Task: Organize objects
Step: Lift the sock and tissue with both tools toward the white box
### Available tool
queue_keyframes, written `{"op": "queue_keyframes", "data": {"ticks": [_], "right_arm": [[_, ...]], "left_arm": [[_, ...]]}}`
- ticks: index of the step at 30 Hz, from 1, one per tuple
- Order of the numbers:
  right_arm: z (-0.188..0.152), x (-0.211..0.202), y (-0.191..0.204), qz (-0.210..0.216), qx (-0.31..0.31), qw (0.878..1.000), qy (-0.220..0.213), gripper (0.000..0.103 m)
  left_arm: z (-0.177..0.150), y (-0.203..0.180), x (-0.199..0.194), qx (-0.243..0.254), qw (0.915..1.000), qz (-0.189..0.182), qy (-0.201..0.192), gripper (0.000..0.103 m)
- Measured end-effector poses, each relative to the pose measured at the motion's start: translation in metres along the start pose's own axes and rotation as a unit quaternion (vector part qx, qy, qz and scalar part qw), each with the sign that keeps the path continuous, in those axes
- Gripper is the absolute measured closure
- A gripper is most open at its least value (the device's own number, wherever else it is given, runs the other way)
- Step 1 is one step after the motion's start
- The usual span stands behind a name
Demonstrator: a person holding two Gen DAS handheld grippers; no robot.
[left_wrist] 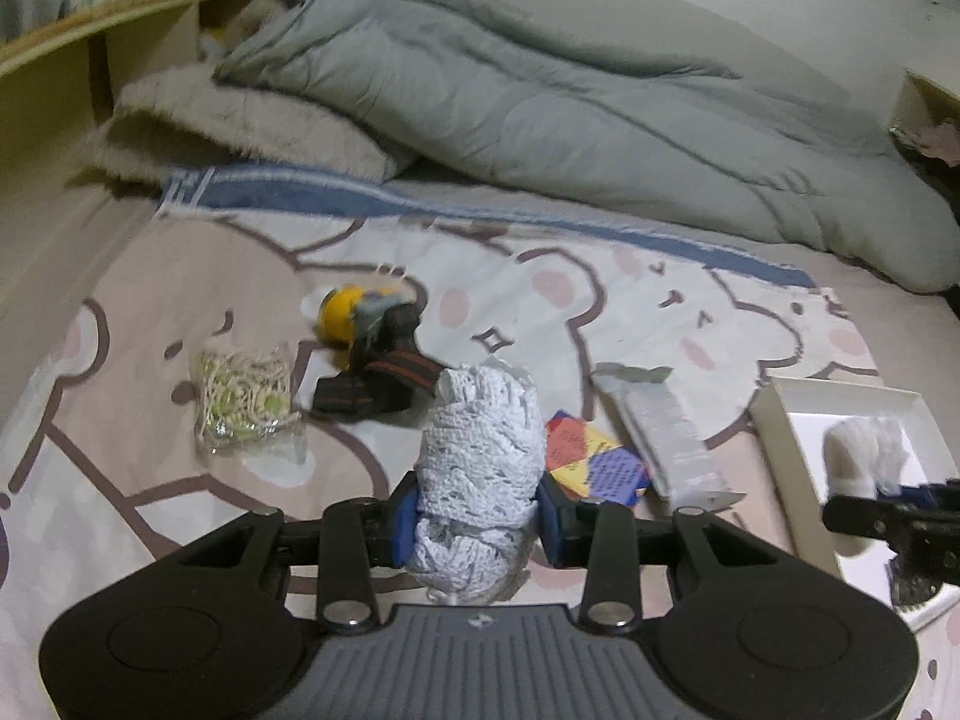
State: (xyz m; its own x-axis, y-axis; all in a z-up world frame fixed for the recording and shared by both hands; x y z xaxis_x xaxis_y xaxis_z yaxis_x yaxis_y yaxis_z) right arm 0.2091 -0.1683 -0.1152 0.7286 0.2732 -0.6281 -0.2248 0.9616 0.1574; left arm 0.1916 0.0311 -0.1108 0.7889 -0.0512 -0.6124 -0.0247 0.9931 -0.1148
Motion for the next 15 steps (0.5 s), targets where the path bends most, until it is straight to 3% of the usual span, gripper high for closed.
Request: {"op": "queue_keyframes", "data": {"ticks": [15], "right_arm": [[0.018,-0.036,-0.006,0.001,0.004,0.998,-0.066,0.072]], "left_arm": [[0.011,-0.038,-0.031,0.014,0.9991,-0.029,-0.027,0.062]]}}
Point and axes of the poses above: each gripper's, at about its wrist camera, not at the fingertips, and x roughly the way its jaws point, y to its left, z to its top, the point moved 9 cm from there along x, roughly the way its jaws point, and after that the axes turned 11 degrees about -y, right-handed, at the moved point
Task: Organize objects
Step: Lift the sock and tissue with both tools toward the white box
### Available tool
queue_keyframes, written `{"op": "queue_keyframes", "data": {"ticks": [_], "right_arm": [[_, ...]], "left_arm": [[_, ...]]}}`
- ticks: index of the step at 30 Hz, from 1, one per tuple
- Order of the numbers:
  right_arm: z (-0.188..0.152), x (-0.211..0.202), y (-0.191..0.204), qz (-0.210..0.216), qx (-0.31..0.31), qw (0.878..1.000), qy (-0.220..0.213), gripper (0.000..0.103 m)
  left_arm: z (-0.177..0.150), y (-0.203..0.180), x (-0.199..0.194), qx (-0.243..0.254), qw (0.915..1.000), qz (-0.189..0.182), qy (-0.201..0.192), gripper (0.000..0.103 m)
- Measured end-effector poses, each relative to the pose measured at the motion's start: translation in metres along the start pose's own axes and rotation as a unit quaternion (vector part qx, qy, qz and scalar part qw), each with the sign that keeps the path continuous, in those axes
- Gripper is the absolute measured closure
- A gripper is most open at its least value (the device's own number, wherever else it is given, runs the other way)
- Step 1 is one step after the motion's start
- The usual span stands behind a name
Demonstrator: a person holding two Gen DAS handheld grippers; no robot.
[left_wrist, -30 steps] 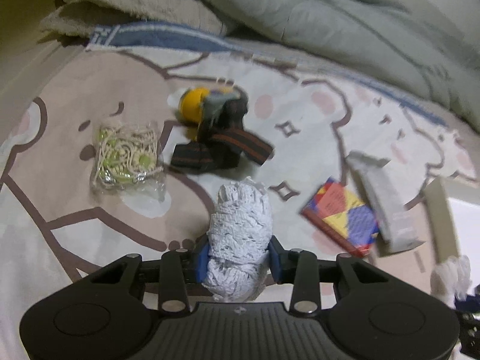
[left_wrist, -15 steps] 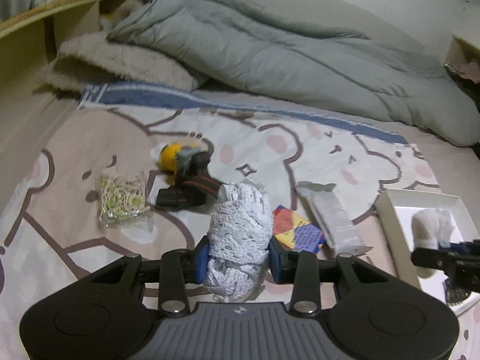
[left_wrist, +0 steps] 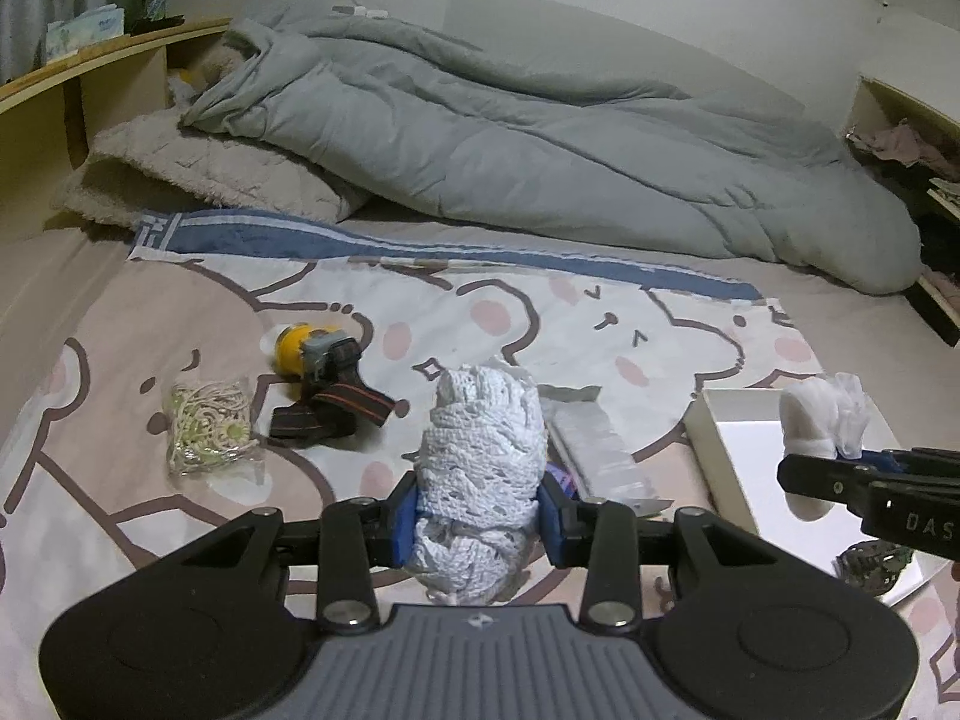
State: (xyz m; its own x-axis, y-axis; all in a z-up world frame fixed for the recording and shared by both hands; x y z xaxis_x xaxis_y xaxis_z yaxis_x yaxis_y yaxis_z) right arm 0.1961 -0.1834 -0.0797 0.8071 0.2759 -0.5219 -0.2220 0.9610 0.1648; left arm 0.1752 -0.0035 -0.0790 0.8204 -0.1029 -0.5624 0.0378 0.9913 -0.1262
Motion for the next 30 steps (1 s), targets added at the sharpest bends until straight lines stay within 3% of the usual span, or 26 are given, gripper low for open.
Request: {"op": "queue_keyframes", "data": {"ticks": [16,30], "right_arm": [[0.012,-0.029,-0.065,-0.027,0.002,0.999,-0.035,0.072],[0.008,-0.057,-0.163,-0.096,0.023,0.994,-0.044,0.072]], "left_arm": [[0.008,-0.077,0.019,0.005,0.999,-0.044,-0.007,0.062],[0.006,-0.163,0.032,-0.003,0.9929,-0.118,-0.002,0.062]]}}
Point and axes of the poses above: each gripper's, at about its wrist camera, not at the fingertips, and x roughly the way its jaws point, y to its left, z to its top, the point moved 9 cm from there along x, roughly the way its jaws point, and after that the axes turned 11 degrees about -y, right-handed, at the moved point
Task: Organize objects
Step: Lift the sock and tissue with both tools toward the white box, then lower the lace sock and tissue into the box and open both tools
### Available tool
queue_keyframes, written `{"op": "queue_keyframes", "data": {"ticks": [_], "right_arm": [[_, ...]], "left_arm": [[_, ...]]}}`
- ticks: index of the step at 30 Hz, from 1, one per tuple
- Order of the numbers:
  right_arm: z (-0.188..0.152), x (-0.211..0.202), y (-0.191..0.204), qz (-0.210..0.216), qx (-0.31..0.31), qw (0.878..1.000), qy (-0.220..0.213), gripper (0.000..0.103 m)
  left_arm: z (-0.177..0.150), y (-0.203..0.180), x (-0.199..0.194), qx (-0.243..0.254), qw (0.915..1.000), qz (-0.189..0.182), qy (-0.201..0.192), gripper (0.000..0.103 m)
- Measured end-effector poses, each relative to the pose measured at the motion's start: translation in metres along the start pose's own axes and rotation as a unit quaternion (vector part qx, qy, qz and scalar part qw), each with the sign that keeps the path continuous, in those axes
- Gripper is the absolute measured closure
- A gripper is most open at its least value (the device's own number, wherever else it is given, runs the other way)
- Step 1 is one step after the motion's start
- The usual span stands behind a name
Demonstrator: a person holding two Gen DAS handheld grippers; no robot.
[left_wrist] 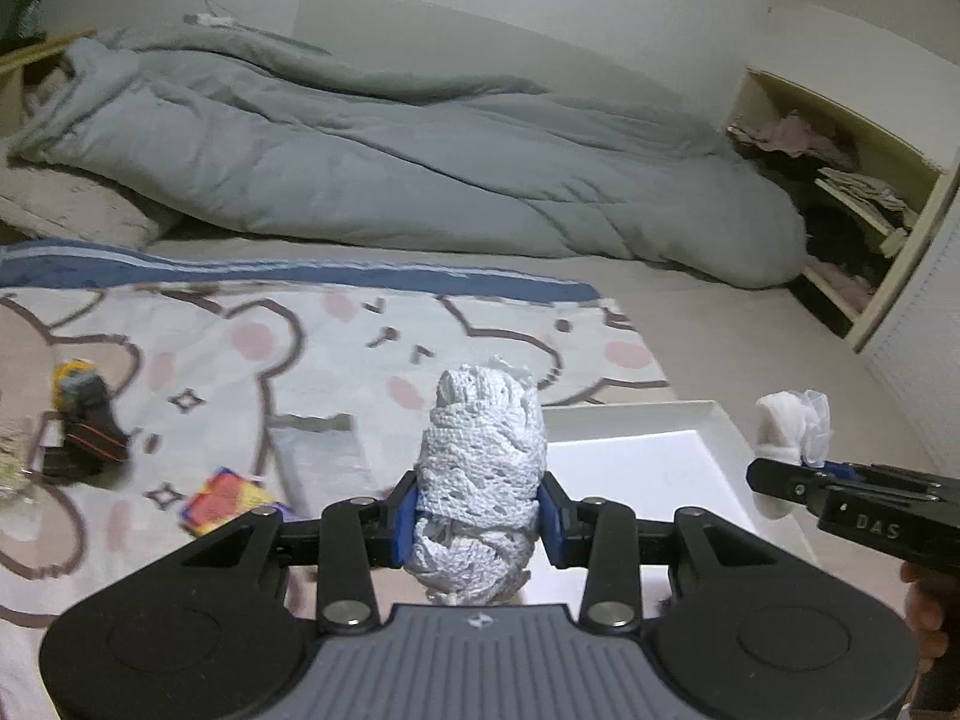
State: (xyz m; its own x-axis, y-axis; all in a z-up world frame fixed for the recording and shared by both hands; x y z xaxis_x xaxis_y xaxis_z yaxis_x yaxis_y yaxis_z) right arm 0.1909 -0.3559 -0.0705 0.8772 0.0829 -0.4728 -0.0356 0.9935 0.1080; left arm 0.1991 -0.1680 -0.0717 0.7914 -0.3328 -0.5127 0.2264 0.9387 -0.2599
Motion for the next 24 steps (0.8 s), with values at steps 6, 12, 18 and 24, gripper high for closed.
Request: {"op": "queue_keyframes", "data": {"ticks": [6,12,18,24], "right_arm": [[-0.008,0.001,-0.041,-0.038,0.002,0.999,0.009,0.071],[-0.026,0.012,-0.075,-0.076,-0.008,0.996,0.04,0.071],[-0.06,0.022,-0.097,-0.095,-0.052,0.987,0.115,0.071],[-0.094,0.03,-0.113,-0.081,-0.05,0.979,0.181,0.071]], "left_arm": [[-0.018,-0.031,0.021,-0.013,0.9988,-0.042,0.022,0.062],[-0.044,-0.058,0.042,-0.037,0.9945,-0.079,0.059,0.062],[-0.072,-0.071,0.062,-0.052,0.9895,-0.097,0.094,0.062],[-0.09,-0.076,0.076,-0.073,0.9844,-0.109,0.118,0.062]]}}
Point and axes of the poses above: each gripper's, at about its wrist camera, not at the fingertips, and x roughly the way its jaws point, y to its left, z to its top, the point moved 9 cm from there along x, roughly the way its jaws point, and after that the axes turned 11 degrees about -y, right-handed, at the moved point
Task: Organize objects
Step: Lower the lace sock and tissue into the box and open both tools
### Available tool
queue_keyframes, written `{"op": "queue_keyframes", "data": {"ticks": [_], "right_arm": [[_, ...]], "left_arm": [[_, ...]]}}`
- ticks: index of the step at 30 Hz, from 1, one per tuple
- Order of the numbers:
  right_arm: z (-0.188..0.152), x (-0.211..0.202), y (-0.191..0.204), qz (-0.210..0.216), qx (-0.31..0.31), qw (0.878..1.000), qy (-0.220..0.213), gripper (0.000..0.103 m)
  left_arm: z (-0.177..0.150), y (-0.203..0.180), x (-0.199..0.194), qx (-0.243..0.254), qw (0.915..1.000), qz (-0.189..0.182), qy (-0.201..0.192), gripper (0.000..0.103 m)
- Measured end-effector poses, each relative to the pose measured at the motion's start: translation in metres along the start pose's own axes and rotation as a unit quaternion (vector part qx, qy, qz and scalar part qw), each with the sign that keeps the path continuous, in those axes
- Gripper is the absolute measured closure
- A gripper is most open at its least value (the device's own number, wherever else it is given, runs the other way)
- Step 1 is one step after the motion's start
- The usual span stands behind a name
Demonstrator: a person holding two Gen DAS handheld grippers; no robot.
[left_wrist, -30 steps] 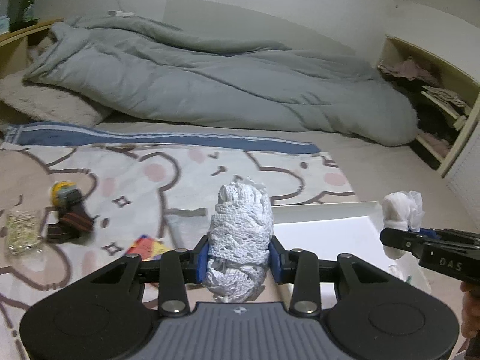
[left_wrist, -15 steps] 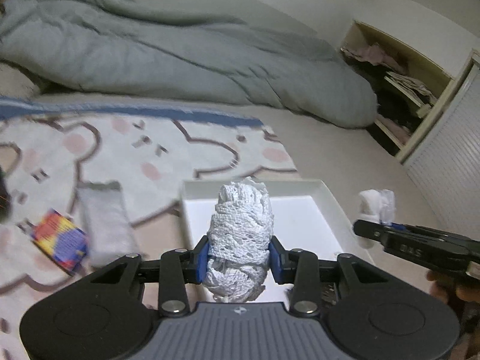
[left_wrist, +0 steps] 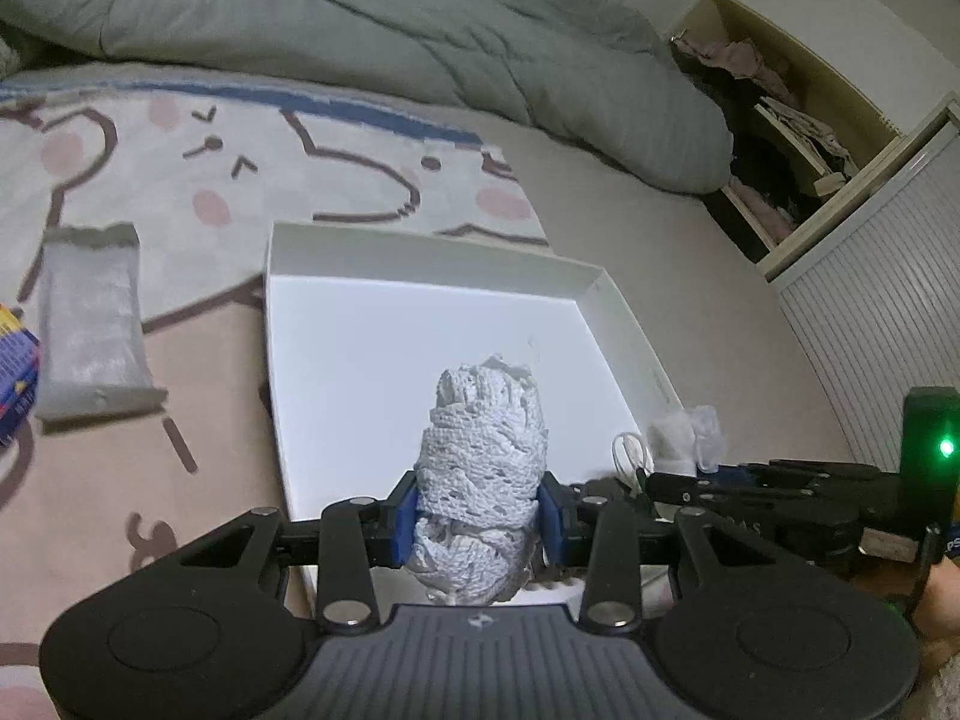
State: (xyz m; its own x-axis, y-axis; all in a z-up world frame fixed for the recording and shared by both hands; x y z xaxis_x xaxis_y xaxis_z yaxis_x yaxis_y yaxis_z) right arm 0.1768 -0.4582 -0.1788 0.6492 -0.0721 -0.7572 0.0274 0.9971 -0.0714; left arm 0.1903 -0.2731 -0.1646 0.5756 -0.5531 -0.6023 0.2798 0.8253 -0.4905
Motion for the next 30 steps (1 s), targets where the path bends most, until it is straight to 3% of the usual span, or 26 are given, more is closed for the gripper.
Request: {"op": "queue_keyframes", "data": {"ticks": [6,12,20,23,30], "right_arm": [[-0.014,0.022,-0.009,0.003,0.014,0.999,0.036,0.071],[-0.021,0.025,-0.027,-0.082,-0.028,0.995,0.051,0.071],[-0.018,0.01,-0.001,-0.014,-0.058,0.997,0.043,0.069],[-0.023,0.008,-0.001,-0.025,-0.062,0.996,0.054,0.053],[-0.018,-0.002,-0.015,-0.055,-0.037,0.997,0.045,0.052]], "left_arm": [[-0.006,0.002,0.004,-0.009,0.9999,-0.005,0.008,0.062],[-0.013,0.002,0.012,-0.025,0.9995,-0.007,0.015,0.062],[-0.028,0.003,0.025,-0.081,0.9962,-0.005,0.032,0.06],[-0.034,0.002,0.028,-0.08,0.9956,-0.002,0.048,0.051],[-0.035,0.001,0.027,-0.061,0.9967,0.001,0.053,0.051]]}}
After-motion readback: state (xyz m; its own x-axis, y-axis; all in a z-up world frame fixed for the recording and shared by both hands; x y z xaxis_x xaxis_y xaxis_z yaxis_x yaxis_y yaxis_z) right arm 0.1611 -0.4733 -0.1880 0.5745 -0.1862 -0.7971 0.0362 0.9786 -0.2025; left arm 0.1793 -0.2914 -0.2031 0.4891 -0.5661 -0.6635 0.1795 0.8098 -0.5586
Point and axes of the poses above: each gripper's, at about its wrist camera, not at the fingertips, and x roughly the way its jaws point, y to its left, z to its top, the point moved 9 cm from there along x, roughly the way its jaws point, and after that the axes turned 11 degrees about -y, right-handed, at the moved point
